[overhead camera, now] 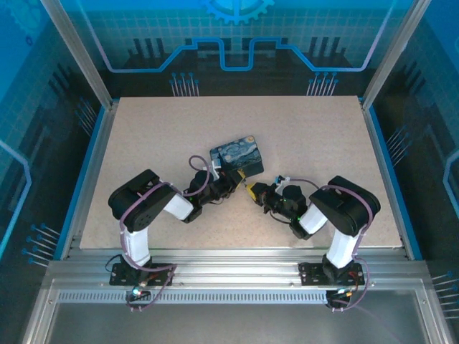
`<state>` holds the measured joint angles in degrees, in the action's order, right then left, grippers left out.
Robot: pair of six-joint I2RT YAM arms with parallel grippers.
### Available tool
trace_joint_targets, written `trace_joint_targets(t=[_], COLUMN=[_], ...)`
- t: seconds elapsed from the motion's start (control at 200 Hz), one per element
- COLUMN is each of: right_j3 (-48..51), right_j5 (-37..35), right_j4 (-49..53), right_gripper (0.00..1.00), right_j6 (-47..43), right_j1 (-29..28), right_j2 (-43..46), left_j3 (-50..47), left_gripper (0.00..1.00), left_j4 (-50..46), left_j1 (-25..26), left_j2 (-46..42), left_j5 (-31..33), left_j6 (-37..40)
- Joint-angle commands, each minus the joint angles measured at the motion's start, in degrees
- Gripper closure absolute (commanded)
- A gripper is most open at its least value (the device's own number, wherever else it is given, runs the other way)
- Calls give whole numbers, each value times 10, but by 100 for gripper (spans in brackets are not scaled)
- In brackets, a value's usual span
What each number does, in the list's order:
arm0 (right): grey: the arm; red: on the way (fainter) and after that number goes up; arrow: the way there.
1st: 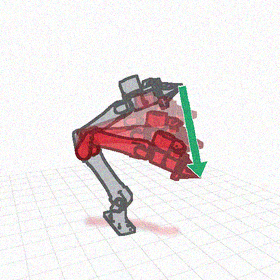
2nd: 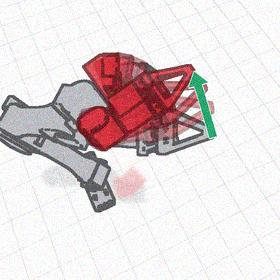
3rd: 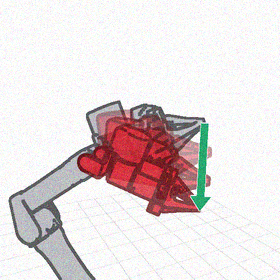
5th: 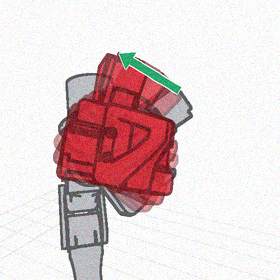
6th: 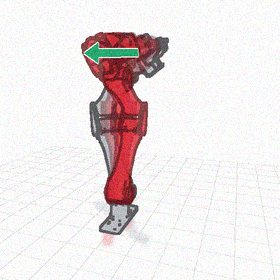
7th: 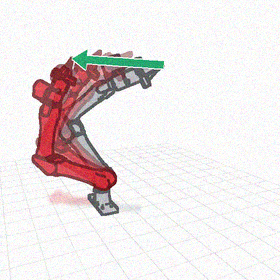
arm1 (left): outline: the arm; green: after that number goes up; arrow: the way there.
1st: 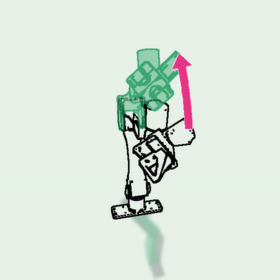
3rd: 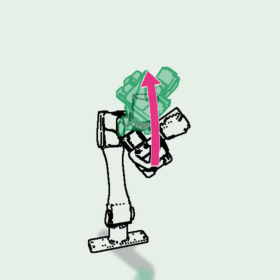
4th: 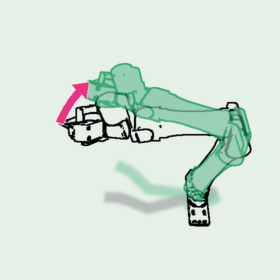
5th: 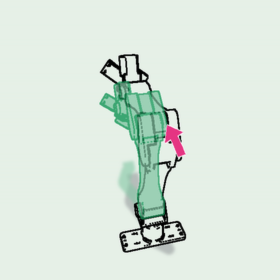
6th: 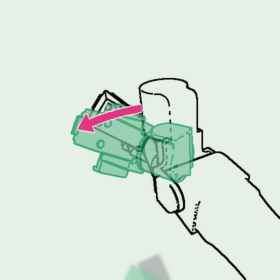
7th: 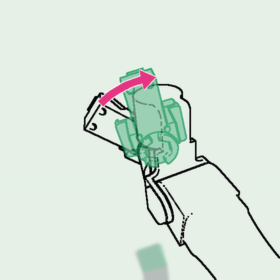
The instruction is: Unlock a padlock with a key
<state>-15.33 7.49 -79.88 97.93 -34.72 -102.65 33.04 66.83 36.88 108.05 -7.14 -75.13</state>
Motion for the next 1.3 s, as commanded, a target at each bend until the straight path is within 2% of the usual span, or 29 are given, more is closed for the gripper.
trace_joint_targets(t=[0.0,0.485,0.705,0.845,1.295], right_j3=[-14,-55,-44,-45,-84], right_j5=[-19,8,0,14,41], right_j4=[-16,-16,6,-16,37], right_gripper=[100,100,100,100,100], right_j6=[20,81,37,45,27], right_j1=[-4,-1,15,26,27], right_j2=[-19,-17,-3,-32,-25], left_j3=[1,-4,-8,-6,-15], left_gripper=[100,100,100,100,100], left_j4=[91,103,104,88,54], left_j1=[9,8,9,10,13], left_j2=[-4,2,-1,-4,-9], left_j5=[-39,-44,-49,-62,-79], left_j6=[-19,-22,-21,-15,-6])
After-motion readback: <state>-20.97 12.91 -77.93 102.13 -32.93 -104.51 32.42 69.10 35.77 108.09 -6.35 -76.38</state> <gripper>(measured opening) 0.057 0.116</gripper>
